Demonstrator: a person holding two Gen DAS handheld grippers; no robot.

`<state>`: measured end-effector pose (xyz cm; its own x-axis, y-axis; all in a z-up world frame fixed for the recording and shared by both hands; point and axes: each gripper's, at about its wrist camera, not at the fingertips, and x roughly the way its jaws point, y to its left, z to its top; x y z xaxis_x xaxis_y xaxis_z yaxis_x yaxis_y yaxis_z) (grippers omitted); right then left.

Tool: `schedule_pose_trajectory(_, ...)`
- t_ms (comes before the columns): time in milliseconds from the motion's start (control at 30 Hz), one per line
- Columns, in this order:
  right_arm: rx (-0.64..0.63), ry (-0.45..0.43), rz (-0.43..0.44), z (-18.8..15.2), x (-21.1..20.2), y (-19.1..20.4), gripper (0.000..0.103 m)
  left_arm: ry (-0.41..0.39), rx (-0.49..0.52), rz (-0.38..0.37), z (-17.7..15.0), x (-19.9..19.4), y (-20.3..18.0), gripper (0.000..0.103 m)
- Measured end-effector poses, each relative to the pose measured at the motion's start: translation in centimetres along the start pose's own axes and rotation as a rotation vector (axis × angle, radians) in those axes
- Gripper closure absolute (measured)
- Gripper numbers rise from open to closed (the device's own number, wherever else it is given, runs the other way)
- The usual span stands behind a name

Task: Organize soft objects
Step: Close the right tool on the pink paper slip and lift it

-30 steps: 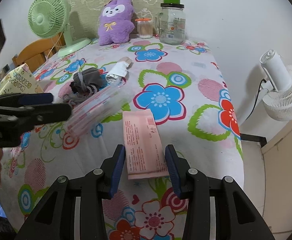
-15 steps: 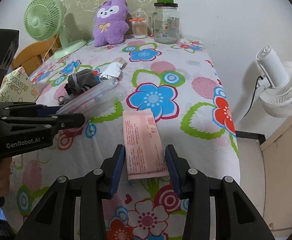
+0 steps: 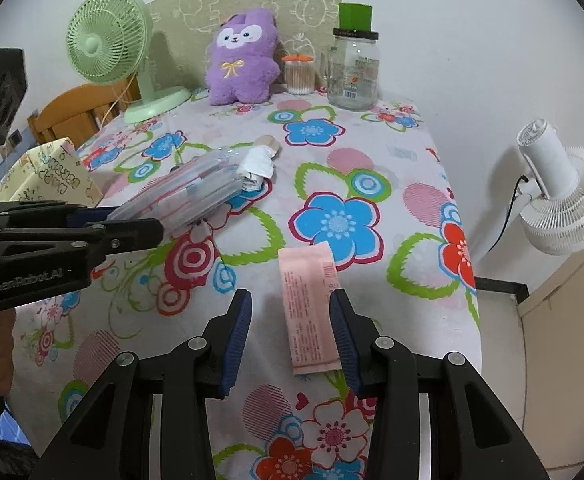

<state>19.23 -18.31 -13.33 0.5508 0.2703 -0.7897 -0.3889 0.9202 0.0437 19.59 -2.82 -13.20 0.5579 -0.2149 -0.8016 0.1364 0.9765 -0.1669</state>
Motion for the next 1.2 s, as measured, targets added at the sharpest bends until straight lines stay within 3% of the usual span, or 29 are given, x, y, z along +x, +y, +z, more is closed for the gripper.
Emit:
schedule_pose_trajectory(300,0.013,0.059,0.001,0.2,2.4,-0.4,0.058,0.014,-0.004,0.009,-0.2,0.8,0.1,0.076)
schedule_pose_trajectory(367,0.01,0.054,-0.001,0.1,2.6,-0.5,0.046,0.018,0.0,0.014,-0.3,1.1,0.0,0.076)
schedule_pose_trajectory(433,0.013,0.072,-0.022,0.0,3.0,-0.5,0.025,0.023,0.004,0.017,-0.3,1.3,-0.2,0.076)
schedule_pose_trajectory(533,-0.011,0.105,-0.023,-0.4,3.8,0.0,0.024,0.026,0.007,0.015,-0.4,1.4,-0.4,0.076)
schedule_pose_trajectory(600,-0.028,0.094,-0.022,-0.6,3.9,0.4,0.025,0.026,0.009,0.017,-0.4,1.5,-0.4,0.076)
schedule_pose_trajectory(667,-0.034,0.086,-0.013,-0.6,3.7,0.6,0.033,0.027,0.008,0.019,-0.4,1.4,-0.5,0.076)
schedule_pose_trajectory(733,-0.024,0.082,-0.003,-0.4,3.5,0.5,0.056,0.023,0.007,0.019,-0.4,1.3,-0.5,0.076)
schedule_pose_trajectory(767,-0.011,0.084,0.003,-0.3,3.5,0.3,0.061,0.018,0.007,0.019,-0.4,1.1,-0.5,0.076)
schedule_pose_trajectory(1200,0.028,0.02,-0.026,0.6,0.0,0.4,0.061,-0.051,0.008,-0.002,-0.4,-3.2,-0.2,0.076)
